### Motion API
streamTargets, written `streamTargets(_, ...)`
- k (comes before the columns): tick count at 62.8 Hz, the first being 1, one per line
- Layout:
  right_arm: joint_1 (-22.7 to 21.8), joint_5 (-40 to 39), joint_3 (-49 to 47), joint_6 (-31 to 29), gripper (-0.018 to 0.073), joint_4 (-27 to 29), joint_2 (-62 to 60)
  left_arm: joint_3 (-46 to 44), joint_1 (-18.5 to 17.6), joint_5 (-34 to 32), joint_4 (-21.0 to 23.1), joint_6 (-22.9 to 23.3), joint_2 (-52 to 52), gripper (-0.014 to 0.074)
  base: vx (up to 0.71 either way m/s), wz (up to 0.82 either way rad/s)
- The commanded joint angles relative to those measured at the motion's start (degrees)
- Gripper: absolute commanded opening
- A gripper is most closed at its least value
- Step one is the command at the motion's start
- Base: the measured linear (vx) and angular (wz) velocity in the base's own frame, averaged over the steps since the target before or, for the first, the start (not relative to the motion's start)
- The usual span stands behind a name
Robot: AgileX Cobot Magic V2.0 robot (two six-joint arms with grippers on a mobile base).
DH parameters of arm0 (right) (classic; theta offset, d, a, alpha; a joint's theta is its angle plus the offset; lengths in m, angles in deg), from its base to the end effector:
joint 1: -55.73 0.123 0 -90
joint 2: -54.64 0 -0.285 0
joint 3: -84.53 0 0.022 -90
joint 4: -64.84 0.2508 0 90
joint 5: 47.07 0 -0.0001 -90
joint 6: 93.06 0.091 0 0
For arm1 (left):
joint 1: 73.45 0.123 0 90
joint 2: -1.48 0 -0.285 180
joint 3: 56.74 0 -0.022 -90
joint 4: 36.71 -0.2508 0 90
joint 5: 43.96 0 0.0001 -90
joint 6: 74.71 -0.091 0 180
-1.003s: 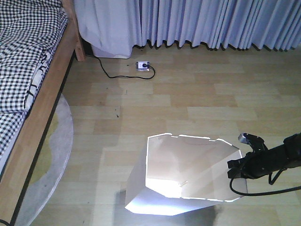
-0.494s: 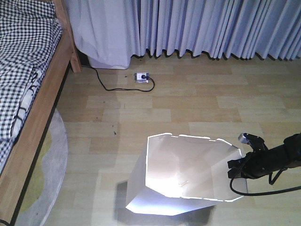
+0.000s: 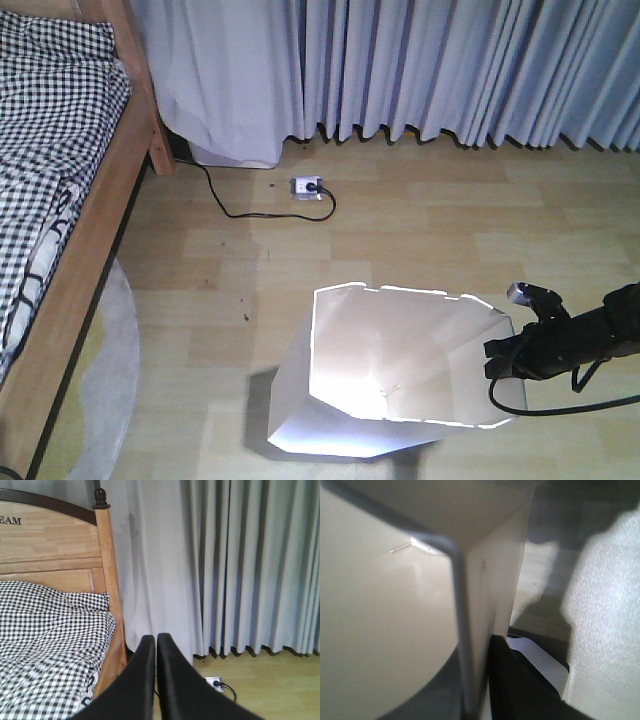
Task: Move trash bin to bedside with robot
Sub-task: 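Drag the held bin across the floor toward the bed and curtains, then carry the bin up beside the bed frame near the wall outlet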
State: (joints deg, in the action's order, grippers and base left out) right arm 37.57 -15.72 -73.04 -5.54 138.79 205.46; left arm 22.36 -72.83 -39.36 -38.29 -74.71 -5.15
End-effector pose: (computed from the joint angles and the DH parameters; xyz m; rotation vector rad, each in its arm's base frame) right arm 0.2957 -0.0490 -0.0632 -0.0556 2.9144 0.7596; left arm 0.0564 0.0008 0.1959 0.0114 1.5766 0.0318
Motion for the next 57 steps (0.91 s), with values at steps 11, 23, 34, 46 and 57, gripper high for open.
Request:
streamTargets(11, -0.1, 13.9, -0.4, -0.1, -0.0004, 1.7, -4.1, 0.7, -0.4, -4.2, 0.5, 0.8, 0.4, -0.0006, 0.25, 0.07)
streamTargets(23, -0.1, 13.9, -0.4, -0.1, -0.0004, 1.7, -4.1, 0.7, -0.4, -4.2, 0.5, 0.8, 0.4, -0.0006, 0.22, 0.07)
streamTargets(34, -0.1, 13.9, -0.4, -0.1, -0.0004, 1.7, -4.1, 0.7, -0.4, -4.2, 0.5, 0.8, 0.4, -0.0006, 0.21, 0.05)
streamTargets(46, -0.1, 13.9, -0.4, -0.1, -0.0004, 1.7, -4.1, 0.7, -0.4, -4.2, 0.5, 0.8, 0.4, -0.0006, 0.2, 0.02)
streamTargets(57, -0.1, 13.9, -0.4, -0.1, -0.0004, 1.7, -4.1, 0.7, -0.4, -4.2, 0.5, 0.8, 0.4, -0.0006, 0.19, -0.01)
